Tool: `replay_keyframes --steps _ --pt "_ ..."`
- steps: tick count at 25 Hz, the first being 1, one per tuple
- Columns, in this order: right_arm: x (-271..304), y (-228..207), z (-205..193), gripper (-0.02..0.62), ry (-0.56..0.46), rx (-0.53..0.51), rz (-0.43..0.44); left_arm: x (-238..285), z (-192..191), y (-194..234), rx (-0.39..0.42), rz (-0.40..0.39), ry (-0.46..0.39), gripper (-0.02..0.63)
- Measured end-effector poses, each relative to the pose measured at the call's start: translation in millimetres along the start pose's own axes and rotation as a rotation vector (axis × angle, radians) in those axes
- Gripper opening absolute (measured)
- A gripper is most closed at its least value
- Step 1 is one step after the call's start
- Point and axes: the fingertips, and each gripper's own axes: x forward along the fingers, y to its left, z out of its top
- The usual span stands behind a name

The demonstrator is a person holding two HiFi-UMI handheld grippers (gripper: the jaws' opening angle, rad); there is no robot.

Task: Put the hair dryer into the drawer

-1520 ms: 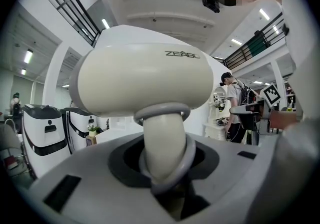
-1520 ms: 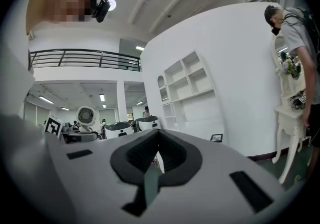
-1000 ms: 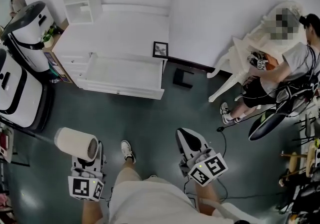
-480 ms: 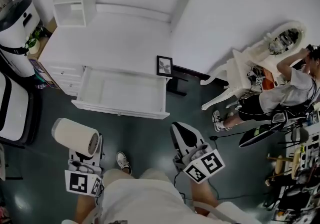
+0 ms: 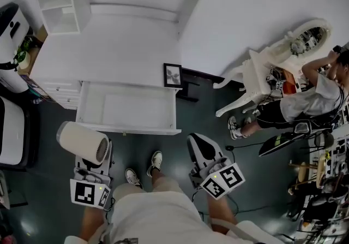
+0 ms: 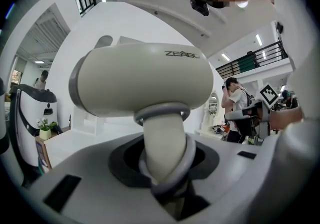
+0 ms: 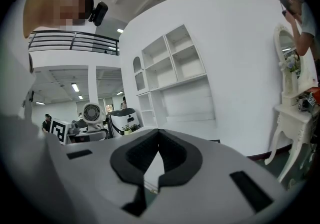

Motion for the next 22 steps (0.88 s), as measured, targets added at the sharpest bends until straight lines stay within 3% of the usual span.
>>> replay_keyframes --steps 10,17,22 --pt "65 -52 29 0.009 0.001 0.015 0.138 62 -1 -21 0.059 0.048 0.087 0.143" --pt "92 -97 36 0.009 0.020 0.013 0.189 109 -28 -18 0.060 0.117 0.149 0.143" --pt "98 -122 28 0.009 0.050 0.037 0.196 140 -56 -20 0.101 0.113 0.235 0.143"
